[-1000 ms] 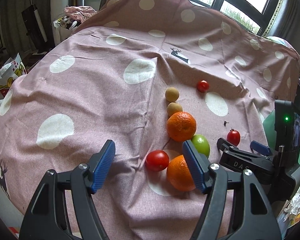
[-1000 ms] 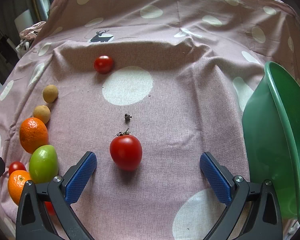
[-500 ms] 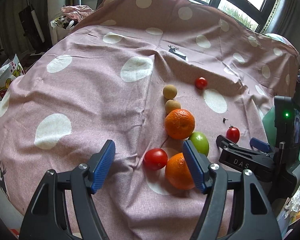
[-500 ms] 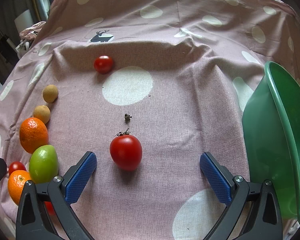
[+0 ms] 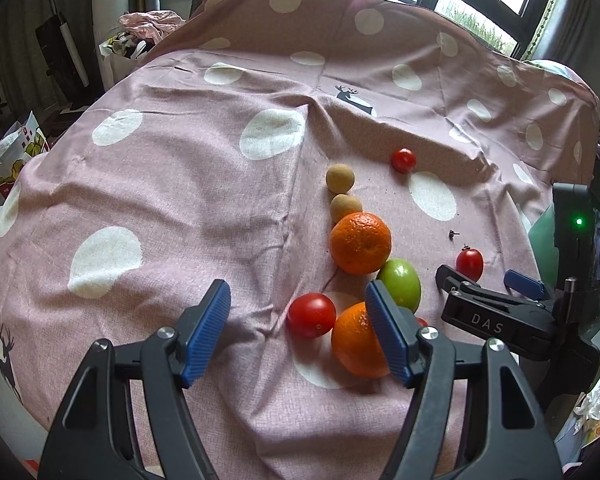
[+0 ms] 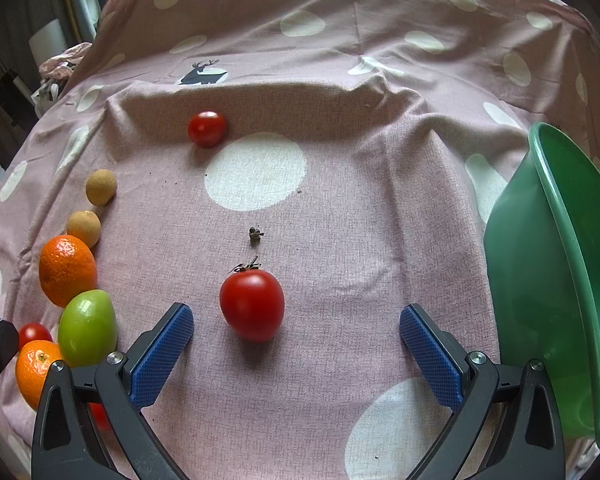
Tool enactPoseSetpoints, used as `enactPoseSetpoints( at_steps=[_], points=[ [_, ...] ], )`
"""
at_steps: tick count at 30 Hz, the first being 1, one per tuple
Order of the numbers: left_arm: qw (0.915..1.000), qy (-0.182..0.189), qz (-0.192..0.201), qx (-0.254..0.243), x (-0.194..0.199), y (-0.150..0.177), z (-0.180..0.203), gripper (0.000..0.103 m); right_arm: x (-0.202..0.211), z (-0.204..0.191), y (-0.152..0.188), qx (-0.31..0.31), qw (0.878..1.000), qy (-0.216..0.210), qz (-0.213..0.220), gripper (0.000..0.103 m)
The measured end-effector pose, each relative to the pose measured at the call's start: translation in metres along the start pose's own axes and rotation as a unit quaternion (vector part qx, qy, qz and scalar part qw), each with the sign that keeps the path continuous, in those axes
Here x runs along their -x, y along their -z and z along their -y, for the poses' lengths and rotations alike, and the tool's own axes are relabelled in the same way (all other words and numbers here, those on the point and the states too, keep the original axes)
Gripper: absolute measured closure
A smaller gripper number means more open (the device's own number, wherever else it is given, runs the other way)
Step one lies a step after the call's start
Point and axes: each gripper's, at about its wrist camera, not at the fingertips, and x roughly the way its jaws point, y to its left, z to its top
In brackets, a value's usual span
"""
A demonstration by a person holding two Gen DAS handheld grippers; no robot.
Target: Organize fruits
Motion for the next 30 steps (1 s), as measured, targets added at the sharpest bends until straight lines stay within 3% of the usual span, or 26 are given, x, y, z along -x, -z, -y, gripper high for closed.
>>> enactPoseSetpoints(
  at_steps=[30],
  points=[
    [1.0000,0.004,-0.002,0.000,-0.0004,0.0014,0.0018,0.033,0.0000,0.0002,-0.0001,0.000,1.000,0.000,0.000,0.001]
  ],
)
